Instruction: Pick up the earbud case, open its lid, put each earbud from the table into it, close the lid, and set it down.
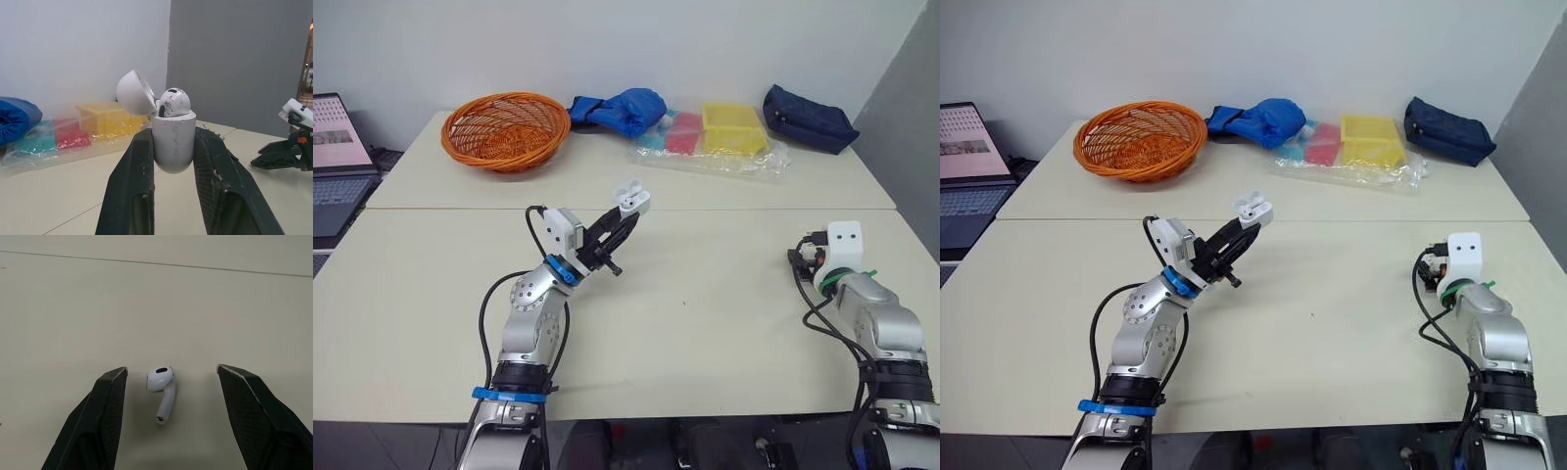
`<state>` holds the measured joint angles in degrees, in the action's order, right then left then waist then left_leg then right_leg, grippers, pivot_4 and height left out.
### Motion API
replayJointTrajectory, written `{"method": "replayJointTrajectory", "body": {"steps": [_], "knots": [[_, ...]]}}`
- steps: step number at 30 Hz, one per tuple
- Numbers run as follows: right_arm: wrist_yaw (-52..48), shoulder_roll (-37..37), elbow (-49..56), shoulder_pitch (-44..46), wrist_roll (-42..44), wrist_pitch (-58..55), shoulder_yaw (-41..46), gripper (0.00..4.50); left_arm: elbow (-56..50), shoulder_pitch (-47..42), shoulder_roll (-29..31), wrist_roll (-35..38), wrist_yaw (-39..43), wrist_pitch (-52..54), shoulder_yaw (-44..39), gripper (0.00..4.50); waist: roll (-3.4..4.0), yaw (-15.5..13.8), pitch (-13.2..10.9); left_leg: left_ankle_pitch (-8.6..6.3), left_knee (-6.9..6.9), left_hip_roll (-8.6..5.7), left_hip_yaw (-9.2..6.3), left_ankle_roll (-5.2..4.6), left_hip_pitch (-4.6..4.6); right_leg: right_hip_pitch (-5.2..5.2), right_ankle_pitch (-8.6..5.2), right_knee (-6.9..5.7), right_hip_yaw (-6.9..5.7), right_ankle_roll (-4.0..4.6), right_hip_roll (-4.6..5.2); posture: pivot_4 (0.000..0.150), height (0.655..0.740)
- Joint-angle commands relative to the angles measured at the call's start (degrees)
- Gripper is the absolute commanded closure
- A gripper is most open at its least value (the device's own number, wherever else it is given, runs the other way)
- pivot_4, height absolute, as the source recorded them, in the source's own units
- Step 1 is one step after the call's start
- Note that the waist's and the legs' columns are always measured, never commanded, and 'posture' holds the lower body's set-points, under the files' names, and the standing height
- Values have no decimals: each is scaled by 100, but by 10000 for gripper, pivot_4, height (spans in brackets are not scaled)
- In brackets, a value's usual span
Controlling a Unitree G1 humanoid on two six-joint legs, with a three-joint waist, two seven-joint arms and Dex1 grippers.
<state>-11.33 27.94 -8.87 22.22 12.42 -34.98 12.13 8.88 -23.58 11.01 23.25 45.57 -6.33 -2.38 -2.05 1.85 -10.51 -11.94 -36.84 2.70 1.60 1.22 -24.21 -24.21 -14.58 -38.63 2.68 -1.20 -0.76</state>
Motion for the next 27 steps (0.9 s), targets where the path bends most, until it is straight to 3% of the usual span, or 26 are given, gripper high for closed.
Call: {"method": "replayJointTrajectory", "body": {"steps": [1, 7, 9, 15, 22, 27], "knots": [[-8, -90, -365, 323, -53, 329, 59, 14733, -305, 0, 41, 22, -20, -6, 12, 37664, 0, 9, 0, 0, 0, 0, 1, 0, 1, 0, 0, 0, 1, 0, 0, 1500, 7400], [-53, -210, -677, 365, -48, 341, 49, 16323, -311, -16, 57, 13, -39, 4, -8, 37664, 1, -3, 1, 0, -1, 0, -1, 0, 3, 2, 0, -4, -1, 0, 0, 1500, 7400], [-76, -261, -660, 300, -13, 274, 46, 20542, -311, -23, 58, 14, -39, 3, -9, 37664, 1, -3, 1, 0, -2, 0, 0, 0, 4, 3, 0, -3, 0, 0, 0, 1500, 7400], [-27, -253, -589, 219, -23, 229, 151, 40840, -398, -31, 65, 13, -83, 71, 13, 37664, 1, -4, 1, 0, -4, 0, -2, 0, 11, 11, 1, -5, -2, 0, 1, 1500, 7400], [-268, -162, -206, 25, 52, 125, 135, 40792, -423, -53, 38, 29, -97, 116, 64, 37664, 1, -32, 1, 0, -3, 0, -3, 0, 10, 13, 0, -3, -4, 0, 2, 1500, 7400], [-2358, 794, 1460, -428, 897, -601, -525, 40792, -431, -53, 45, 38, -61, 117, 85, 37664, 7, -21, -2, 0, 3, 0, -2, 0, 5, 8, -1, 3, -2, -2, 3, 1500, 7400]]}}
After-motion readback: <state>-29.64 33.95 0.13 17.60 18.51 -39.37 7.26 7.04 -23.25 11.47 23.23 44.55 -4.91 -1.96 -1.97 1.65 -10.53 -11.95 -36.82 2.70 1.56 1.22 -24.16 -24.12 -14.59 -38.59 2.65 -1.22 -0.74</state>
